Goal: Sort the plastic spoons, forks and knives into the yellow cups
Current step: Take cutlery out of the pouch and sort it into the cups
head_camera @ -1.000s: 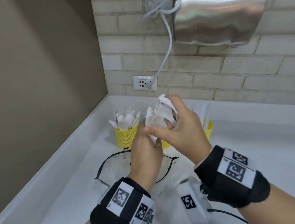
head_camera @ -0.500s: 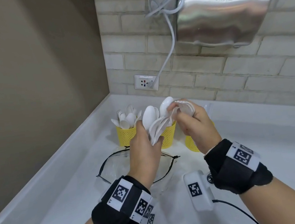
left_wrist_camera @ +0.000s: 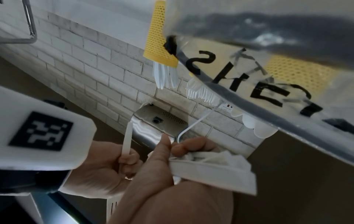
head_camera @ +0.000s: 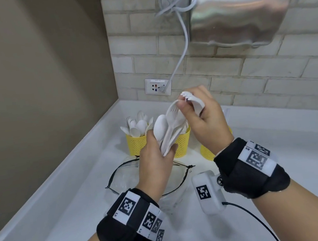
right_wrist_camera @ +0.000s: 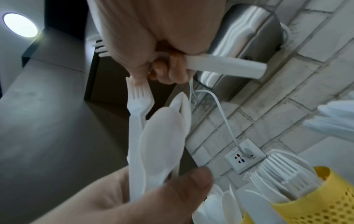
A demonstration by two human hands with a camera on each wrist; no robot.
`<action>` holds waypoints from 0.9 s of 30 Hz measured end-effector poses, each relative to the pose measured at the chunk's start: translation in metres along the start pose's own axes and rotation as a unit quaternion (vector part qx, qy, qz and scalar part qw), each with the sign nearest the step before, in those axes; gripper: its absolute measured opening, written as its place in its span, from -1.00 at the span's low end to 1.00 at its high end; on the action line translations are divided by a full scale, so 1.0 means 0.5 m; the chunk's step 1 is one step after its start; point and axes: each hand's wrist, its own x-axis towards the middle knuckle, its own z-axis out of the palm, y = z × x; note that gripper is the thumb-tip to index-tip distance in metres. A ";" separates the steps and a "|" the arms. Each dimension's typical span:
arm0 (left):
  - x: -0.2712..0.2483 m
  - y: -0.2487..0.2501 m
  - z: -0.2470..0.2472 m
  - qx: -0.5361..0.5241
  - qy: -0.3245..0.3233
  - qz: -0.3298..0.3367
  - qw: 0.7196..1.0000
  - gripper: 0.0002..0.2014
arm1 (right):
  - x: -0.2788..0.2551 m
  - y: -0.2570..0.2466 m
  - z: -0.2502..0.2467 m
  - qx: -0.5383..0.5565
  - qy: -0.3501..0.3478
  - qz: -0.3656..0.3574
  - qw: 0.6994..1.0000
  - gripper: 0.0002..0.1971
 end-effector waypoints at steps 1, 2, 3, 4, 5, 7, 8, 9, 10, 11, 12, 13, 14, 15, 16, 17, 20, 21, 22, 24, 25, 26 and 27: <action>-0.001 -0.002 -0.001 0.002 -0.002 0.001 1.000 -0.50 | 0.002 -0.001 0.001 0.030 -0.012 0.029 0.999 -0.87; -0.003 -0.004 -0.002 0.006 -0.004 0.002 1.000 -0.51 | 0.003 0.001 0.003 0.048 -0.044 0.068 0.996 -0.85; -0.003 -0.006 -0.003 0.008 -0.005 0.004 1.000 -0.51 | 0.003 0.000 0.005 0.049 -0.080 0.102 0.990 -0.86; -0.002 -0.008 -0.005 0.008 -0.006 0.006 1.000 -0.51 | 0.004 -0.003 0.007 0.044 -0.099 0.121 0.987 -0.90; 0.000 -0.009 -0.008 0.009 -0.006 0.006 1.000 -0.51 | 0.006 -0.006 0.007 0.053 -0.093 0.124 0.986 -0.95; 0.011 -0.015 -0.016 0.011 -0.007 -0.002 1.000 -0.52 | 0.026 -0.013 -0.004 0.105 -0.017 0.098 0.989 -0.93; 0.018 -0.019 -0.023 0.007 -0.006 -0.011 1.000 -0.56 | 0.040 -0.015 -0.015 0.142 0.035 0.082 0.986 -0.92; 0.024 -0.023 -0.030 0.001 -0.002 -0.020 1.000 -0.61 | 0.057 -0.010 -0.029 0.172 0.086 0.073 0.979 -0.93; 0.030 -0.028 -0.038 -0.006 0.004 -0.027 1.000 -0.65 | 0.072 -0.003 -0.043 0.191 0.136 0.072 0.970 -0.96; 0.036 -0.033 -0.046 -0.014 0.010 -0.033 0.999 -0.66 | 0.084 0.009 -0.054 0.188 0.178 0.076 0.963 -0.96; 0.041 -0.038 -0.052 -0.024 0.016 -0.038 0.999 -0.67 | 0.090 0.025 -0.060 0.159 0.207 0.075 0.962 -0.95; 0.046 -0.043 -0.057 -0.034 0.020 -0.040 0.998 -0.68 | 0.090 0.040 -0.063 0.101 0.220 0.064 0.968 -0.94; 0.049 -0.046 -0.061 -0.042 0.022 -0.043 0.998 -0.71 | 0.087 0.057 -0.063 0.023 0.221 0.049 0.974 -0.92; 0.052 -0.048 -0.065 -0.049 0.020 -0.046 0.998 -0.76 | 0.080 0.076 -0.059 -0.059 0.213 0.035 0.975 -0.88; 0.053 -0.049 -0.069 -0.054 0.017 -0.049 0.997 -0.80 | 0.073 0.099 -0.054 -0.128 0.204 0.024 0.970 -0.83; 0.054 -0.050 -0.071 -0.061 0.012 -0.050 0.997 -0.83 | 0.066 0.124 -0.048 -0.169 0.195 0.025 0.966 -0.80; 0.059 -0.053 -0.078 -0.095 0.008 -0.049 0.994 -0.86 | 0.050 0.185 -0.023 -0.201 0.181 0.057 0.961 -0.77; 0.061 -0.053 -0.080 -0.102 0.008 -0.049 0.994 -0.85 | 0.046 0.199 -0.011 -0.204 0.179 0.067 0.960 -0.77; 0.063 -0.052 -0.081 -0.108 0.006 -0.049 0.993 -0.84 | 0.042 0.213 0.002 -0.205 0.173 0.080 0.960 -0.78; 0.067 -0.051 -0.080 -0.130 -0.001 -0.051 0.990 -0.83 | 0.036 0.238 0.029 -0.206 0.146 0.130 0.959 -0.80; 0.068 -0.051 -0.080 -0.142 -0.004 -0.054 0.988 -0.83 | 0.031 0.252 0.040 -0.210 0.116 0.170 0.956 -0.79; 0.069 -0.050 -0.080 -0.148 -0.008 -0.056 0.987 -0.84 | 0.025 0.267 0.050 -0.220 0.070 0.210 0.950 -0.78; 0.070 -0.051 -0.080 -0.150 -0.010 -0.058 0.987 -0.84 | 0.019 0.280 0.057 -0.228 0.017 0.246 0.942 -0.76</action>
